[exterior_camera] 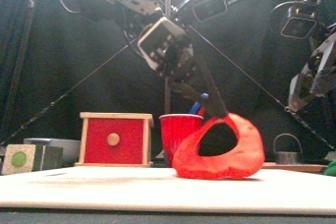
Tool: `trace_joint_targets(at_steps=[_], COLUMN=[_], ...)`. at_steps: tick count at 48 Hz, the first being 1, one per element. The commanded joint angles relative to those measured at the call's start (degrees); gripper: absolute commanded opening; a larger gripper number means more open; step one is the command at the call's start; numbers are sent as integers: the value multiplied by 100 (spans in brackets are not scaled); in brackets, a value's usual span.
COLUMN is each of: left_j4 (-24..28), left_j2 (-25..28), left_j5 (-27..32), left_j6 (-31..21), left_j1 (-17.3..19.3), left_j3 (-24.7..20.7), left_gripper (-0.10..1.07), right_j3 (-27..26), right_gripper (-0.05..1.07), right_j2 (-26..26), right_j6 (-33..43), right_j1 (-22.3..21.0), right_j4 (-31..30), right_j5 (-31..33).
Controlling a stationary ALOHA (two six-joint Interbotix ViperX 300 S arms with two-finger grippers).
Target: Place excess dough into bowl
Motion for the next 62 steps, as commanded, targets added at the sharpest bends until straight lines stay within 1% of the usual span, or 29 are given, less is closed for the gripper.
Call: trace_joint_targets(at_steps=[1, 11, 17, 20, 26, 29, 33, 38, 42, 46, 53, 59, 62], left_j4=[-18, -149, -246, -255, -237, -237, -237, -237, -211, -97, 255, 422, 448], left_j2=[-413, -1046, -1450, -1582, -1512, -1354, -1081, -668, -308, 35, 510, 782, 879], left_j5=[-44, -132, -519, -861, -1573, -1881, -2039, -1960, -1679, -1178, -185, 483, 642], left_j6=[-18, -26, -18, -9, 0, 9, 9, 9, 35, 70, 53, 35, 53], left_j1=[-44, -79, -70, -62, -44, -44, -35, 35, 132, 229, 396, 554, 615], left_j3=[-9, 325, 712, 949, 1274, 1345, 1310, 1055, 686, 229, -580, -1063, -1213], left_gripper=[64, 64, 64, 64, 64, 65, 66, 66, 67, 69, 72, 78, 81], right_j3=[-62, -70, -79, -88, -97, -105, -97, -97, -97, -79, -53, -18, 0], right_gripper=[91, 91, 91, 91, 91, 91, 91, 91, 91, 91, 91, 91, 91], right_j2=[-9, -9, -18, -9, -9, -18, -9, -9, -9, -9, -9, -9, -18], right_j6=[9, 9, 9, 9, 0, 0, 0, 0, 0, 9, 9, 9, 9], right_j1=[-9, -9, -9, -9, -35, -62, -70, -79, -79, -79, -79, -79, -79], right_j4=[9, 18, 18, 9, 9, 9, 9, 9, 9, 18, 18, 35, 62], right_j5=[18, 26, 26, 26, 26, 26, 26, 26, 26, 26, 26, 26, 26])
